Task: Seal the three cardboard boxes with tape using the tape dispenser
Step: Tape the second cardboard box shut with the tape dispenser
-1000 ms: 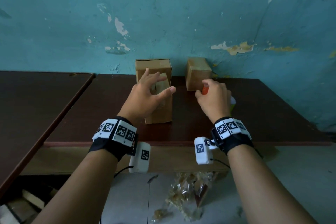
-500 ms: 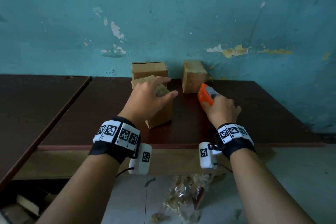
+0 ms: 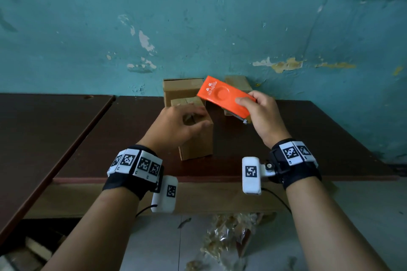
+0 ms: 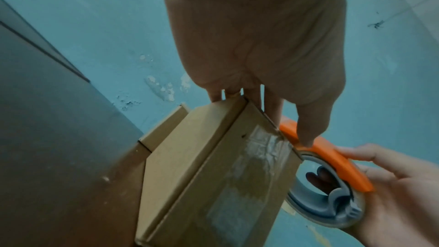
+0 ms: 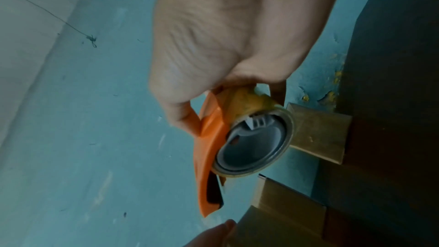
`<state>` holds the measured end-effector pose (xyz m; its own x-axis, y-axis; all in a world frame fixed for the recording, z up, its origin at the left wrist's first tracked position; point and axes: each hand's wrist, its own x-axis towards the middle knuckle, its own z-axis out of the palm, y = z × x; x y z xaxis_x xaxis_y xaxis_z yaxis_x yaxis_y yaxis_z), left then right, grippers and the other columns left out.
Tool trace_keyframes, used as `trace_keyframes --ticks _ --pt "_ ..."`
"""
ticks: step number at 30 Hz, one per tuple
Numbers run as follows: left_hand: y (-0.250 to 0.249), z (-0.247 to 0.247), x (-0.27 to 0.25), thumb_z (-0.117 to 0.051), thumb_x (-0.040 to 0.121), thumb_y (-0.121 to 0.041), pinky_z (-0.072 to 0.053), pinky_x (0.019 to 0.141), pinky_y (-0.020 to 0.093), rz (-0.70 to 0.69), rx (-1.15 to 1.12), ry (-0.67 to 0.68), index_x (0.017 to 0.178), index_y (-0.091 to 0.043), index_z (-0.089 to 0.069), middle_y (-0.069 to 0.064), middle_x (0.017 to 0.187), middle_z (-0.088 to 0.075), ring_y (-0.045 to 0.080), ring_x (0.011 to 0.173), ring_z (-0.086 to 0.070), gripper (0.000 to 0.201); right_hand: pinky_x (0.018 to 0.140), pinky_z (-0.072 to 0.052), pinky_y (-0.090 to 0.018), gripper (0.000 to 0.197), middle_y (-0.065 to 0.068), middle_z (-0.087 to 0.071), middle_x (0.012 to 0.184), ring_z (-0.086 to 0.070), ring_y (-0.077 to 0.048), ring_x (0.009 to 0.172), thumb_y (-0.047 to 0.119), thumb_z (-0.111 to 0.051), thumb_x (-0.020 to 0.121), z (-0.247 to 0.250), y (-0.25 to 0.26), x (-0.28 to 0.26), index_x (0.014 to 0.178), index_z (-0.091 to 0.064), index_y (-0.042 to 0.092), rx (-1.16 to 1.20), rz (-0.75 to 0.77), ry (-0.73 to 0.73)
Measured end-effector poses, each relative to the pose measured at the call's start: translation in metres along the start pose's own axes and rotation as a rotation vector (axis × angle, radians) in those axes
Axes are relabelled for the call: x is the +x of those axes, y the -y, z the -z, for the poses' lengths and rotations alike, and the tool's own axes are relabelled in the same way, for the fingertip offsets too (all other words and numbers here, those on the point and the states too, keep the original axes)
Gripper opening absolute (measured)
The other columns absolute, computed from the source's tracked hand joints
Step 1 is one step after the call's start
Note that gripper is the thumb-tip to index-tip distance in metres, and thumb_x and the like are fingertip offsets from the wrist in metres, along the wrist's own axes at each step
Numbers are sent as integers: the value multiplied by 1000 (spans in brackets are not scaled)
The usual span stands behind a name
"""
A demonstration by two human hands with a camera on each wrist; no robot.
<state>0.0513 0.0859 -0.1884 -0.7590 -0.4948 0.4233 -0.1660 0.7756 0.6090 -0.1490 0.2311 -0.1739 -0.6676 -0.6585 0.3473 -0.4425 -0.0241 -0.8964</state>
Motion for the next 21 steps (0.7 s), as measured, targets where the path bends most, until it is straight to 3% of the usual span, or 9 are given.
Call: trace_keyframes --ticks 3,5,7,8,10,12,15,17,21 --pt "3 4 -1 -76 96 -42 -48 90 9 50 -130 -117 117 -30 -77 -20 127 -67 2 127 -61 24 55 -45 -20 22 -2 -63 75 -60 -12 66 27 -71 95 -1 13 -4 74 -64 21 125 25 16" --pt "5 9 2 -72 99 -43 -51 81 18 84 -216 -270 109 -27 -73 -20 107 -70 5 103 -68 19 57 -42 -26 24 -2 -57 69 -56 -16 63 31 -69 87 -1 19 -5 65 -62 24 196 34 24" --pt "7 13 5 -68 102 -43 -55 89 29 147 -354 -361 109 -24 -68 -11 103 -72 6 100 -68 20 66 -41 -33 21 -7 -57 72 -56 -21 68 35 -69 82 -1 24 -5 69 -64 20 246 46 56" --pt "6 16 7 -66 103 -41 -57 95 34 184 -460 -369 112 -21 -67 -6 108 -74 8 103 -70 21 71 -41 -36 29 -13 -57 76 -56 -25 72 38 -69 82 -2 25 -4 76 -64 10 265 56 82" --pt "4 21 9 -59 108 -35 -56 104 40 231 -719 -338 119 -13 -65 2 112 -78 15 110 -74 26 73 -39 -40 52 -19 -57 82 -56 -30 77 41 -69 81 -3 25 -3 89 -57 -9 290 72 127" --pt "2 26 10 -53 111 -35 -55 107 41 255 -919 -270 125 -6 -65 8 114 -79 22 114 -74 34 71 -40 -40 59 -21 -59 85 -58 -33 78 42 -69 81 -5 23 -2 95 -56 -13 296 81 149" --pt "2 32 8 -51 111 -34 -54 109 46 250 -1027 -152 133 -1 -65 21 123 -74 30 116 -71 42 68 -48 -35 50 -17 -71 90 -69 -32 82 46 -77 79 -10 24 -4 99 -70 1 286 56 177" --pt "2 33 7 -54 111 -25 -53 105 45 252 -1047 -112 130 -3 -67 17 114 -76 27 106 -71 32 60 -51 -25 53 -5 -76 88 -72 -18 78 54 -83 68 -14 25 -5 98 -71 12 268 33 179" --pt "8 35 4 -62 103 -14 -55 104 44 263 -1012 -94 124 -6 -67 12 114 -77 25 104 -71 24 49 -44 -16 58 4 -71 79 -68 -7 67 55 -86 62 -19 29 -5 97 -68 12 245 40 188"
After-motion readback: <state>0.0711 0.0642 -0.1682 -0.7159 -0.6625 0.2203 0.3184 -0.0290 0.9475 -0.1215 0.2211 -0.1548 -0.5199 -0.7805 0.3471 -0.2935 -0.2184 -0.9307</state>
